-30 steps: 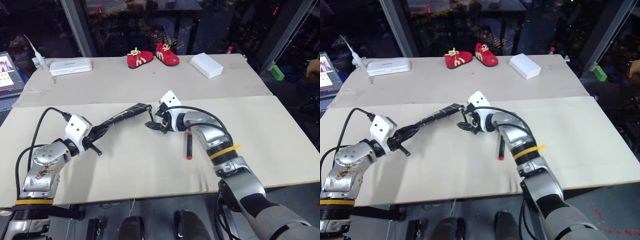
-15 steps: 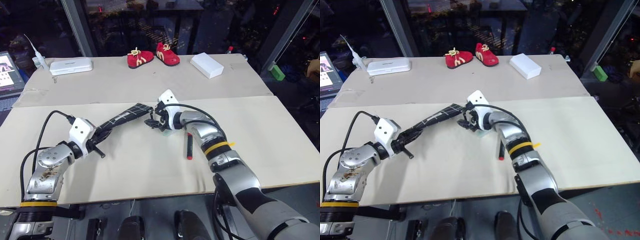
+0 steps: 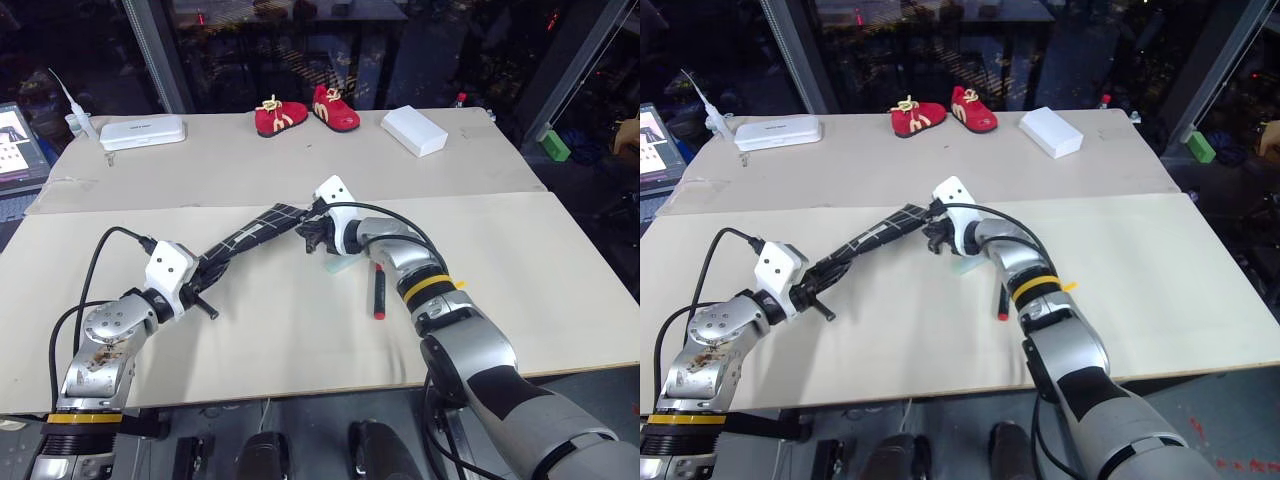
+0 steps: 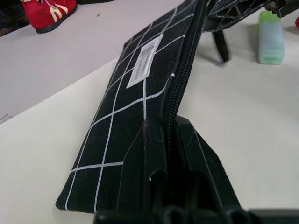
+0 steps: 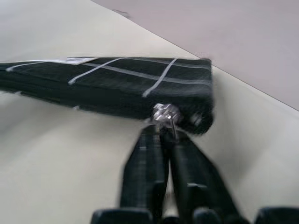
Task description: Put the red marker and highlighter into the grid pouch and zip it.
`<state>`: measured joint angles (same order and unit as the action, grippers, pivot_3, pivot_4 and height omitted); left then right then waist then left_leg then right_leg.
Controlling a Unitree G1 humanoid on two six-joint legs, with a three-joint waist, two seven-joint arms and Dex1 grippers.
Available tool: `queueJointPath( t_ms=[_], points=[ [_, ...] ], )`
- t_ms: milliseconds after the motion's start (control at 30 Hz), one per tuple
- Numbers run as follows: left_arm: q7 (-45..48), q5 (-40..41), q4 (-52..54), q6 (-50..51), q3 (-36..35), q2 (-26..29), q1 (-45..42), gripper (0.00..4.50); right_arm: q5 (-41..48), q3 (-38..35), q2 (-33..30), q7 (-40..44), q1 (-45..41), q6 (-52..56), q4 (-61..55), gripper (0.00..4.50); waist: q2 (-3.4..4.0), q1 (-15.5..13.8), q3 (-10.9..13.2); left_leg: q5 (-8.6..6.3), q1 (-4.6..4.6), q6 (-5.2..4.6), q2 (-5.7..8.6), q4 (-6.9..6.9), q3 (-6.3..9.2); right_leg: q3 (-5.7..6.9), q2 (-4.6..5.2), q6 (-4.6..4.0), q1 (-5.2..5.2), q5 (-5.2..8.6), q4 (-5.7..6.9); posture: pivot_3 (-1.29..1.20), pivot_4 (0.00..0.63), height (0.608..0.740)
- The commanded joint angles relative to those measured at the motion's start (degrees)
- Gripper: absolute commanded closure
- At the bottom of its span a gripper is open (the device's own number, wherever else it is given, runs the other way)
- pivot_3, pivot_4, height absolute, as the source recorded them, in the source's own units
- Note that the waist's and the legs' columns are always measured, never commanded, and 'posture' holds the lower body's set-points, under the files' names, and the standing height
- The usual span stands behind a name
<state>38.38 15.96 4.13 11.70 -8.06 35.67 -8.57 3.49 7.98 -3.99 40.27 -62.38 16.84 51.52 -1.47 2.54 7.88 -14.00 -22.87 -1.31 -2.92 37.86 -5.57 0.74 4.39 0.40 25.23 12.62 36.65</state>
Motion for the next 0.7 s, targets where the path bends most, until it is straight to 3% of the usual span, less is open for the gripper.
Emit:
queueJointPath(
  t_ms=[33, 333, 500, 700],
  points=[
    [-0.68, 0.18, 2.45, 0.11, -1.10, -0.18, 0.02, 4.50, -0.46, 0.88, 0.34, 2.84, -0.88, -0.97, -2.03, 4.45, 0.00, 0.00, 0.00, 0.00, 0.00, 0.00, 0.00, 0.00, 0.00, 0.00, 0.00, 0.00, 0.00, 0.00, 0.00, 0.00, 0.150, 0.740],
    [-0.41, 0.10, 1.29, 0.02, -0.44, -0.66, -1.07, 4.50, -7.43, 10.60, 4.08, 5.14, 0.88, -2.97, -8.15, 4.45, 0.01, 0.10, 0.00, 0.00, 0.01, 0.00, -0.01, 0.00, 0.03, 0.00, -0.01, 0.00, 0.01, 0.00, 0.02, 0.00, 0.150, 0.740],
    [-0.03, -0.02, 0.39, -0.07, -0.03, -0.92, -2.17, 4.50, -8.29, 10.72, 6.44, 4.15, -0.97, -3.15, -6.90, 4.45, 0.01, -0.03, 0.00, 0.00, 0.00, 0.00, 0.01, 0.00, 0.04, 0.03, 0.00, 0.00, 0.01, 0.00, 0.01, 0.00, 0.150, 0.740],
    [0.80, -0.27, -1.03, -0.47, 0.59, -1.23, -3.65, 4.50, -7.53, 12.74, 10.14, 8.99, -0.45, -0.81, -11.34, 4.45, 0.01, -0.03, 0.01, 0.00, -0.02, 0.01, 0.00, 0.00, 0.09, 0.08, 0.00, 0.00, 0.01, 0.00, 0.00, 0.00, 0.150, 0.740]
  ],
)
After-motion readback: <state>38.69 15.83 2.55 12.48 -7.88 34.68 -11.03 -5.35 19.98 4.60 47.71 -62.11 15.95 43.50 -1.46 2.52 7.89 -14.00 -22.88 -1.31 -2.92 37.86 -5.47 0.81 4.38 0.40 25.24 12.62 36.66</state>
